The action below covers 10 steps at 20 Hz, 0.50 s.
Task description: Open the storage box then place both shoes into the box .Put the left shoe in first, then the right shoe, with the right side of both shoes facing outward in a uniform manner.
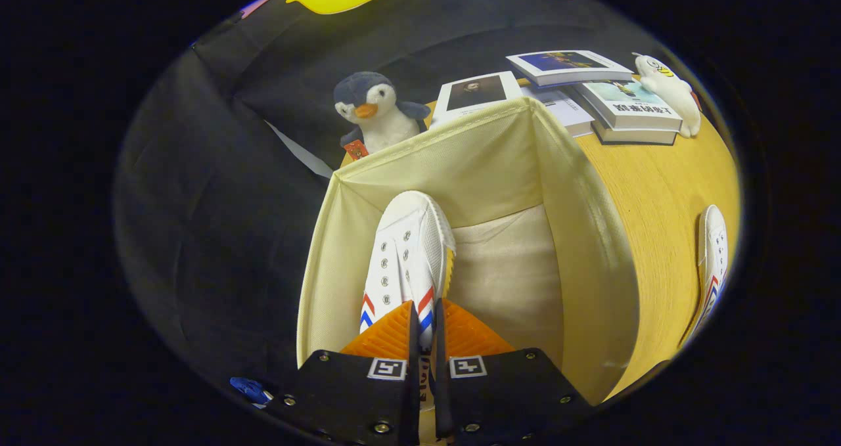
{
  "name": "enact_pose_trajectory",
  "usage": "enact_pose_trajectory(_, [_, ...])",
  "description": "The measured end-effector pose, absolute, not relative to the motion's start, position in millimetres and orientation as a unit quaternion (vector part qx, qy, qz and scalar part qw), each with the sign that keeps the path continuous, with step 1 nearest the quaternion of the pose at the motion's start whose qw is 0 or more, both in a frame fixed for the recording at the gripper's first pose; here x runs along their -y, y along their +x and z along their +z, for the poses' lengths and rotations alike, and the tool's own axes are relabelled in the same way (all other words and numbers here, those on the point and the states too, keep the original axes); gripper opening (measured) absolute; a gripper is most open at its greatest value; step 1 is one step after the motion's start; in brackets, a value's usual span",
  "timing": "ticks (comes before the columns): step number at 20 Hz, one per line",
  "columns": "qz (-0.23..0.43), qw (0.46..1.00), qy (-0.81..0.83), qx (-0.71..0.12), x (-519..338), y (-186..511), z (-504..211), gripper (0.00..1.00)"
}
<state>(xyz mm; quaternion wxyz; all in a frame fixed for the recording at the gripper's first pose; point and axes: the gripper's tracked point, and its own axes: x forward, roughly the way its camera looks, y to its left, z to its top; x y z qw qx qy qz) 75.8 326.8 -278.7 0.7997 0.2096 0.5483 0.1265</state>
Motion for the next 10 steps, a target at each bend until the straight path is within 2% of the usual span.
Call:
enact_pose_trajectory(3, [0.147, 0.792, 0.197, -0.559, -342.8, 69.3, -286.0, 0.10])
enact_pose_trajectory(4, [0.157, 0.798, 0.192, -0.550, -344.3, 71.0, -281.9, 0.26])
enact_pose_trajectory(5, [0.165, 0.806, 0.183, -0.539, -344.2, 73.5, -276.8, 0.34])
enact_pose_trajectory(8, [0.181, 0.824, 0.148, -0.516, -332.5, 76.1, -261.7, 0.96])
enact_pose_trajectory(10, [0.191, 0.834, 0.147, -0.497, -322.1, 78.1, -245.9, 0.98])
